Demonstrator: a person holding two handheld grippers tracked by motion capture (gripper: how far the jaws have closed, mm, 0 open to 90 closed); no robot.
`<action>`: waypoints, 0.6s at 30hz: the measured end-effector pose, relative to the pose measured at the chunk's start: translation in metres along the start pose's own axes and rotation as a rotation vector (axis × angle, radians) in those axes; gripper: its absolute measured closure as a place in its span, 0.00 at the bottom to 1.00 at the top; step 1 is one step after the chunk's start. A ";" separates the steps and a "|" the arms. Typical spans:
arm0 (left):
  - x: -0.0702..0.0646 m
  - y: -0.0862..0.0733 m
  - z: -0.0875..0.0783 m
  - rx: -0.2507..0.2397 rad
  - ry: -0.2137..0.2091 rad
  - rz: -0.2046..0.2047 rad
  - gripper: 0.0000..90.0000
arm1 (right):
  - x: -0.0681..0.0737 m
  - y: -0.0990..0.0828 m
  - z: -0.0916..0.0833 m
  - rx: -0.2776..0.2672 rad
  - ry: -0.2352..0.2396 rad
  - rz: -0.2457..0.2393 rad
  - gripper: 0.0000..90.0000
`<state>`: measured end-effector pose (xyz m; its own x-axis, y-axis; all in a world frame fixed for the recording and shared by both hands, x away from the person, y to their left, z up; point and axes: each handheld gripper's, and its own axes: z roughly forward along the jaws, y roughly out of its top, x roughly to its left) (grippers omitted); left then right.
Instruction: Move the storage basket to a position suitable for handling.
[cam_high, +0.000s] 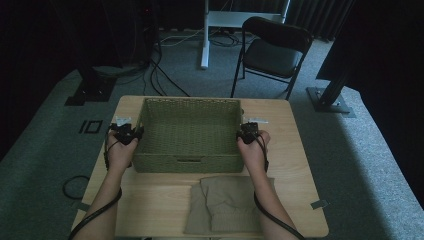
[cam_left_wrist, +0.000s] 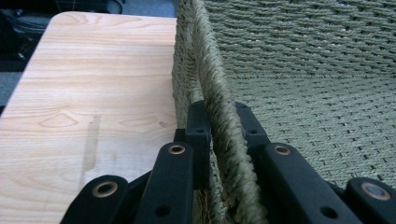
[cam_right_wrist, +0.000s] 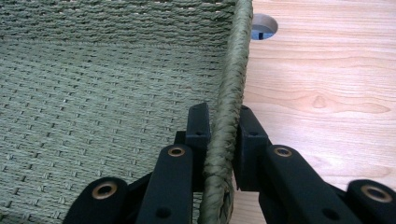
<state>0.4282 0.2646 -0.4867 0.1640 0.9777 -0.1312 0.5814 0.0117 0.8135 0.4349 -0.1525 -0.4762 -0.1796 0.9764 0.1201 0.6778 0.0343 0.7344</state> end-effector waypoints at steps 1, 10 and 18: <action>-0.002 0.000 0.001 0.004 -0.003 0.002 0.90 | -0.002 0.000 0.000 -0.002 0.000 0.000 0.88; -0.024 0.004 0.012 0.010 -0.015 0.023 0.90 | -0.024 -0.002 -0.006 -0.003 -0.016 0.004 0.88; -0.045 0.007 0.021 0.020 -0.030 0.038 0.90 | -0.045 -0.003 -0.011 -0.002 -0.032 0.006 0.87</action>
<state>0.4417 0.2160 -0.4870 0.2101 0.9706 -0.1174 0.5903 -0.0303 0.8066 0.4333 -0.1987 -0.4762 -0.1524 0.9829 0.1030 0.6773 0.0280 0.7351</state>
